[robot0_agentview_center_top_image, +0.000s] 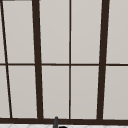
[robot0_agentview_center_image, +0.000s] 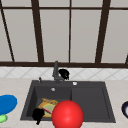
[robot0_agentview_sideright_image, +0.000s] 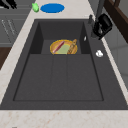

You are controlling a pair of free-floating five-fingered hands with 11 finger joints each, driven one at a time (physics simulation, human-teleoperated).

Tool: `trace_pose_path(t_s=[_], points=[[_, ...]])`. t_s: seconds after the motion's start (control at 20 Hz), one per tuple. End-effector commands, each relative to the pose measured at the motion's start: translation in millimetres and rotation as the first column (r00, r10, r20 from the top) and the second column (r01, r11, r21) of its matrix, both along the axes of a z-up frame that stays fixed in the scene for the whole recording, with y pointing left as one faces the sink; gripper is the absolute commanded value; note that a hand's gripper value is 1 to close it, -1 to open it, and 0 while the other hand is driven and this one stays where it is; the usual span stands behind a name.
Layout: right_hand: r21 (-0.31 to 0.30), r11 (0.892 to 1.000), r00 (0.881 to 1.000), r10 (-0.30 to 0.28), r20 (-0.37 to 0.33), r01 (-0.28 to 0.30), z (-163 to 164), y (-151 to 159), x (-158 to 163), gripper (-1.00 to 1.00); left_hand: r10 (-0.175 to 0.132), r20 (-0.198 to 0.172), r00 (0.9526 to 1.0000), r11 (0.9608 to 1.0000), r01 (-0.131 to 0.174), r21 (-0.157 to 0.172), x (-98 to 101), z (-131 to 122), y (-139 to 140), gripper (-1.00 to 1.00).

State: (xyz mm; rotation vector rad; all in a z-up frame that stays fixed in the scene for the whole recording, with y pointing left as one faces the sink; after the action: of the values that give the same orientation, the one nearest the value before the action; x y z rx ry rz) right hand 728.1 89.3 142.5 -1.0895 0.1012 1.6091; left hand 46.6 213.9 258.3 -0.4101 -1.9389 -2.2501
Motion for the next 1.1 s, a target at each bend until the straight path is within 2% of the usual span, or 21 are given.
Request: trace_pose_path(t_s=[0.0, 0.25, 0.55, 0.6, 0.65, 0.8, 1.05], points=[[0.083, 0.996, 0.999, -0.022, 0.046, 0.018, 7, 18, 2, 1.0, 0.0, 0.0, 1.0, 1.0, 0.0, 0.0, 0.0, 0, 0, 0.0], [0.102, 0.995, 0.999, -0.026, 0.032, 0.022, 4, 15, 0, 1.0, 0.0, 0.0, 1.0, 1.0, 0.0, 0.0, 0.0, 0, 0, 0.0], [0.09, 0.995, 0.999, -0.034, 0.026, 0.031, 10, 13, 0, 1.0, 0.0, 0.0, 1.0, 1.0, 0.0, 0.0, 0.0, 0, 0, 0.0], [0.09, 0.995, 0.999, -0.035, 0.024, 0.033, 11, 11, 0, -1.0, 0.0, 0.0, 1.0, 1.0, 0.0, 0.0, 0.0, 0, 0, 0.0], [0.053, 0.998, 0.999, -0.04, 0.01, 0.039, 13, 5, 0, -1.0, 0.0, 0.0, 1.0, 1.0, 0.0, 0.0, 0.0, 0, 0, 0.0], [0.058, 0.997, 0.999, -0.043, -0.012, 0.044, 12, 5, 0, -1.0, 0.0, 0.0, 1.0, 1.0, 0.0, 0.0, 0.0, 0, 0, 0.0], [0.085, 0.995, 0.998, -0.057, -0.002, 0.057, 2, 10, -2, -1.0, 0.0, 0.0, 1.0, 1.0, 0.0, 0.0, 0.0, 0, 0, 0.0]])
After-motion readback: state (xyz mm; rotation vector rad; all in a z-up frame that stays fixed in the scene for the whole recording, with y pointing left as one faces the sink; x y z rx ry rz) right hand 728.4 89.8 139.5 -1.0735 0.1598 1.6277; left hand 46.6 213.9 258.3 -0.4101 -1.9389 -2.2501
